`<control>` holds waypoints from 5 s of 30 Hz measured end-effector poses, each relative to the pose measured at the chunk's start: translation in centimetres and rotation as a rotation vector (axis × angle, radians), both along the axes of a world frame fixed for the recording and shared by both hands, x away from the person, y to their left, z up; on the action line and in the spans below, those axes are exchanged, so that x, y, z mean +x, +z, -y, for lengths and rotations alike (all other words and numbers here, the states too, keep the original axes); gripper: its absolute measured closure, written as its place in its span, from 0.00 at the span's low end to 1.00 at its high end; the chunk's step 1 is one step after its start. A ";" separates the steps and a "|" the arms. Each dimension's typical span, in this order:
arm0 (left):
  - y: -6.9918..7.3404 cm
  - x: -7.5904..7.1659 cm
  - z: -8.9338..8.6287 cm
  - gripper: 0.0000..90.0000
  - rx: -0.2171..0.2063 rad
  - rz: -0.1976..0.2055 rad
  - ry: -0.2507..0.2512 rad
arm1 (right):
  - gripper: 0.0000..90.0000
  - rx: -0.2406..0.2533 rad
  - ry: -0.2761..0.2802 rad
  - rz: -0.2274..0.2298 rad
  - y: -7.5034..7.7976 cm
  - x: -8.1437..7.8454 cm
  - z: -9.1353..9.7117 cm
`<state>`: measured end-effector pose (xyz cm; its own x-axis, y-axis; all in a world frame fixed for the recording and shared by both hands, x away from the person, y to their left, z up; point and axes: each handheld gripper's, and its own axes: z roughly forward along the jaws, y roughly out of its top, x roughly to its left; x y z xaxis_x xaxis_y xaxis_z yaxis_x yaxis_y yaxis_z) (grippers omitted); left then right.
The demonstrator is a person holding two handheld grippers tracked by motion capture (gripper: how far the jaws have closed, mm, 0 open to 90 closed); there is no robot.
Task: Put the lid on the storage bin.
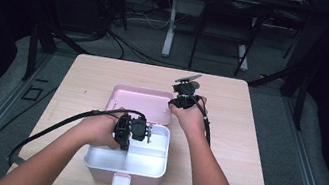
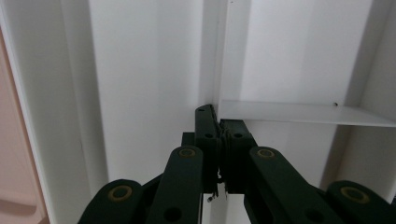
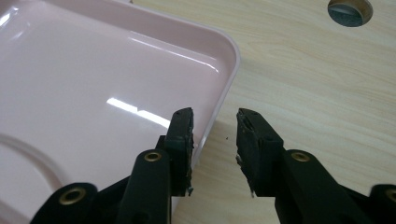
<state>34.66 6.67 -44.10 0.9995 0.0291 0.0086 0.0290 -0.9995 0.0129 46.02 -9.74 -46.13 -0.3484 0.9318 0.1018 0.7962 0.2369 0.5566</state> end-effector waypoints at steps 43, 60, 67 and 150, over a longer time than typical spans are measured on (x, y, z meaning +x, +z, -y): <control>0.0 0.0 -0.1 0.97 -0.004 0.000 -0.002 | 0.91 0.139 -0.148 -0.040 -1.6 0.8 -0.2; 0.0 0.0 -0.1 0.97 -0.003 0.001 -0.004 | 0.95 0.181 -0.132 -0.051 0.8 0.4 0.5; 0.0 0.0 -0.1 0.97 -0.002 -0.001 -0.005 | 0.97 0.170 -0.134 -0.011 2.5 -0.3 0.3; 4.6 2.7 -16.2 0.81 -0.837 0.384 0.882 | 0.98 0.220 -0.051 0.340 5.8 -8.0 1.3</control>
